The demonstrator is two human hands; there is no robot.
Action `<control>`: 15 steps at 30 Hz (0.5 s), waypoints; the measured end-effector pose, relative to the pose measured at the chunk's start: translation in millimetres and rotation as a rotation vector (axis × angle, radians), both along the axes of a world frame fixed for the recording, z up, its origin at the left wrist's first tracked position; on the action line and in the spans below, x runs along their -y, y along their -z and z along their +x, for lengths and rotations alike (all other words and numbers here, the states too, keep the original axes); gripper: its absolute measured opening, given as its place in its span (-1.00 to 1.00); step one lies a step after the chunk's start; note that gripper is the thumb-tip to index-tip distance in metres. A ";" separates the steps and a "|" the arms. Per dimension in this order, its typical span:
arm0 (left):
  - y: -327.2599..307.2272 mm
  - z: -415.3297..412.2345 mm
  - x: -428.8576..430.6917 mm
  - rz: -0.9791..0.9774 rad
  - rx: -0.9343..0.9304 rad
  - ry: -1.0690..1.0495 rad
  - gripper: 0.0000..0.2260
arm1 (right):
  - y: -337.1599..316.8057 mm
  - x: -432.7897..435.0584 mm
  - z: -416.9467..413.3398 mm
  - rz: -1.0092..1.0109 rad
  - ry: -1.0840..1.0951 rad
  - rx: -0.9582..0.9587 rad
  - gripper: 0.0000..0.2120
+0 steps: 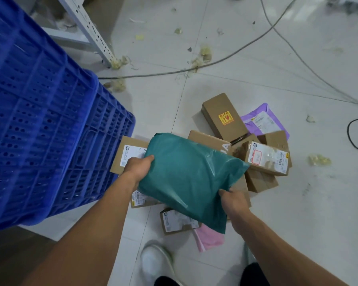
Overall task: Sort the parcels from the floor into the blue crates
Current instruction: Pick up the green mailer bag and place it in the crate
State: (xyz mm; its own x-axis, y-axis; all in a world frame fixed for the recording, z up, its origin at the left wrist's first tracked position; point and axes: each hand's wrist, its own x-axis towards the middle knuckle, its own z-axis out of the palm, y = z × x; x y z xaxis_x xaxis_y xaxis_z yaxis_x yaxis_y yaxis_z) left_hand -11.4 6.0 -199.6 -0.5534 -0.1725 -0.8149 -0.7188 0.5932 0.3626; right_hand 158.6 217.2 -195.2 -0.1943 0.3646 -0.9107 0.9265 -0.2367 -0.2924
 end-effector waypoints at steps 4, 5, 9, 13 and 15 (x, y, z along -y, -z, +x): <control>-25.5 11.6 2.6 0.044 -0.031 -0.083 -0.74 | -33.4 -10.1 1.9 0.039 -0.071 -0.063 -0.78; -40.5 13.4 1.0 0.065 -0.040 -0.105 -0.80 | -48.3 -14.5 1.4 0.050 -0.077 -0.077 -0.75; -108.7 36.1 -2.2 0.156 0.019 -0.211 -0.79 | -121.7 -38.1 1.1 0.072 -0.127 -0.112 -0.71; -194.9 65.0 -3.9 0.217 0.003 -0.257 -0.77 | -214.3 -72.2 -11.6 0.106 -0.171 -0.154 -0.78; -245.7 82.1 -5.8 0.253 -0.030 -0.335 -0.79 | -262.4 -87.3 -20.0 0.098 -0.245 -0.186 -0.77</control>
State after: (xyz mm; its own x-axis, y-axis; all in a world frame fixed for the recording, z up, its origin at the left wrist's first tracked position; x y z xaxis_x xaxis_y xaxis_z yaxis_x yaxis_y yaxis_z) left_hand 70.7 11.8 46.1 -0.5251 -0.1434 -0.8389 -0.8436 0.2183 0.4907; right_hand 138.6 304.5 67.2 -0.4471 0.3704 -0.8142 0.8809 0.0244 -0.4727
